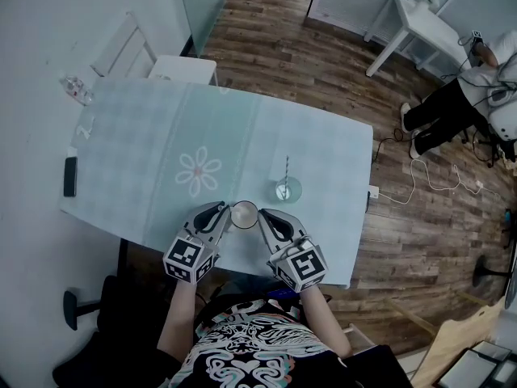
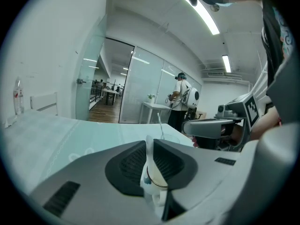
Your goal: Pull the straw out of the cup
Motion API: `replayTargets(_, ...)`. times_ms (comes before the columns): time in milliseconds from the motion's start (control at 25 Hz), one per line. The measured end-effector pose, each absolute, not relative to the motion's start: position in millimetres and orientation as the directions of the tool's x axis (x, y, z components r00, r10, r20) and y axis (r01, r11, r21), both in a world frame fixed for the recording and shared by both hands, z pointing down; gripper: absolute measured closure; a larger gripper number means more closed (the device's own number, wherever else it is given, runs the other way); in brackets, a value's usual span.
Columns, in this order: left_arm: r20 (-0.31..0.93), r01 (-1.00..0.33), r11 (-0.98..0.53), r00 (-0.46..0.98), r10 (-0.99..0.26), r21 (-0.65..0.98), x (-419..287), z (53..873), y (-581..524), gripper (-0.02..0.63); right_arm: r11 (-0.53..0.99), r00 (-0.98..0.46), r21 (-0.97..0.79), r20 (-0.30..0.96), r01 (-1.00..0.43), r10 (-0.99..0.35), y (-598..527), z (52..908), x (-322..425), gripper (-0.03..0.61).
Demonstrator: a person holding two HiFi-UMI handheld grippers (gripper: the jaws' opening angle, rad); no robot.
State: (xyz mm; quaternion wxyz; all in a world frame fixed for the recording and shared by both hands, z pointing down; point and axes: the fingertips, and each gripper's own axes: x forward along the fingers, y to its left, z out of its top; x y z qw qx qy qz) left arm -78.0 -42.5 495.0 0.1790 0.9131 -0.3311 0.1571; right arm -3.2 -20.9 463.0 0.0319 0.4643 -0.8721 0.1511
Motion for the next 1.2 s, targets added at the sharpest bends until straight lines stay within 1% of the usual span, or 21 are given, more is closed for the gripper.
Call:
replayTargets(440,0.378,-0.672,-0.694,0.731,-0.568,0.257,-90,483,-46,0.557,0.478,-0.524,-0.232,0.216,-0.847,-0.824,-27,461,3,0.592)
replayTargets(600,0.368,-0.673,-0.69,0.732,-0.573,0.266,-93,479,-47,0.557,0.46,-0.513,-0.256,0.204,-0.85,-0.834,-30,457,6,0.592)
replayTargets(840,0.341,-0.683,-0.648,0.731,-0.591,0.338,-103,478,-51,0.558,0.466,-0.514,-0.245,0.195,-0.85,-0.835,-33,451,5,0.592)
replayTargets(1200,0.323,-0.683,-0.625,0.73,-0.603,0.377,-109,475,-52,0.558,0.475,-0.519,-0.229,0.204,-0.849,-0.83,-32,448,4,0.592)
